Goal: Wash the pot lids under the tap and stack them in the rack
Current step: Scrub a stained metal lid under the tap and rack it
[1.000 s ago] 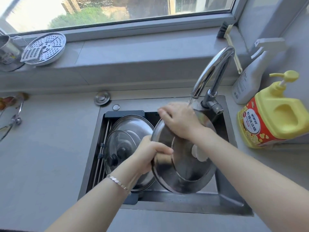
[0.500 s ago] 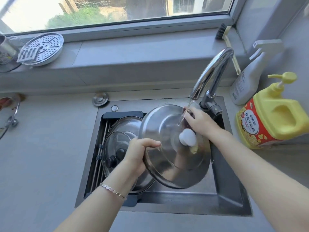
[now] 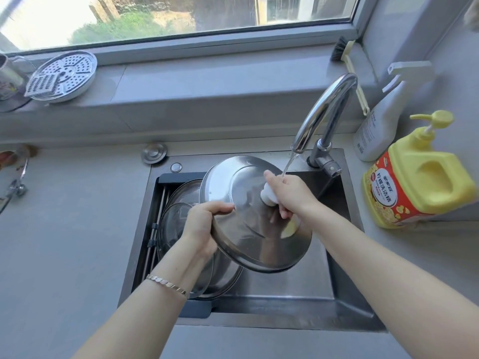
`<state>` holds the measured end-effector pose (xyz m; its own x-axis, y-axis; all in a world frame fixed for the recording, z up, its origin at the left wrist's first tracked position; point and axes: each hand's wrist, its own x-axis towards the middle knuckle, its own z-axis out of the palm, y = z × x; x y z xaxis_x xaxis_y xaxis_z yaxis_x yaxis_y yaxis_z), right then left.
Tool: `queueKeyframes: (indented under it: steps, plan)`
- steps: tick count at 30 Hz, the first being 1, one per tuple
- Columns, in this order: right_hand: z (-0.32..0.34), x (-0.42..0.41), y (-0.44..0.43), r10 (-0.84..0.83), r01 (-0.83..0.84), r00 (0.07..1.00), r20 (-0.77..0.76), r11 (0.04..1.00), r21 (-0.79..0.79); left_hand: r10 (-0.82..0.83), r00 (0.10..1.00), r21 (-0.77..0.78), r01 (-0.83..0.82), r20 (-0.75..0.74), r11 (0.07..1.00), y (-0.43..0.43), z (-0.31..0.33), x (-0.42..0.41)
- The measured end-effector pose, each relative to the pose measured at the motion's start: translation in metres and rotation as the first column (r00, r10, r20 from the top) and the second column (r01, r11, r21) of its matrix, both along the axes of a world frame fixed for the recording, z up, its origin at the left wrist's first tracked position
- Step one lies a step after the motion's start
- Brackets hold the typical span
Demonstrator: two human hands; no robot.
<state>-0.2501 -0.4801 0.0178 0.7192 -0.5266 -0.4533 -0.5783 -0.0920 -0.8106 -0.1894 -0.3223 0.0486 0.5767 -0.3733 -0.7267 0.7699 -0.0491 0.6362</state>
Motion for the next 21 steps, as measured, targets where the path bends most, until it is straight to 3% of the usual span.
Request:
queueKeyframes:
  steps: [4,6,9,13,17,21]
  plan:
    - [-0.008,-0.009,0.001,-0.106,0.083,0.989,0.107,0.977,0.197,0.007,1.0,0.018,-0.008,0.01,1.0,-0.002,-0.002,0.001]
    - [-0.01,-0.013,0.004,-0.06,0.048,0.986,0.154,0.995,0.083,0.007,1.0,0.032,-0.007,0.005,0.999,-0.003,-0.003,0.001]
    - [-0.01,-0.012,0.0,0.024,-0.017,0.999,0.047,0.989,-0.148,-0.024,1.0,0.023,0.024,0.002,0.999,-0.006,-0.004,0.0]
    - [-0.019,-0.01,-0.008,-0.036,0.018,0.99,-0.136,0.992,-0.128,-0.142,0.976,0.15,0.117,0.166,0.982,-0.023,-0.002,0.002]
    - [-0.032,-0.034,-0.022,-0.01,-0.026,0.947,-0.32,0.994,-0.108,-0.443,0.803,0.35,0.314,0.399,0.883,-0.062,0.004,-0.007]
    - [-0.035,-0.058,-0.045,-0.119,0.057,0.943,-0.312,0.979,-0.198,-0.612,0.658,0.473,0.41,0.439,0.78,-0.097,0.008,-0.012]
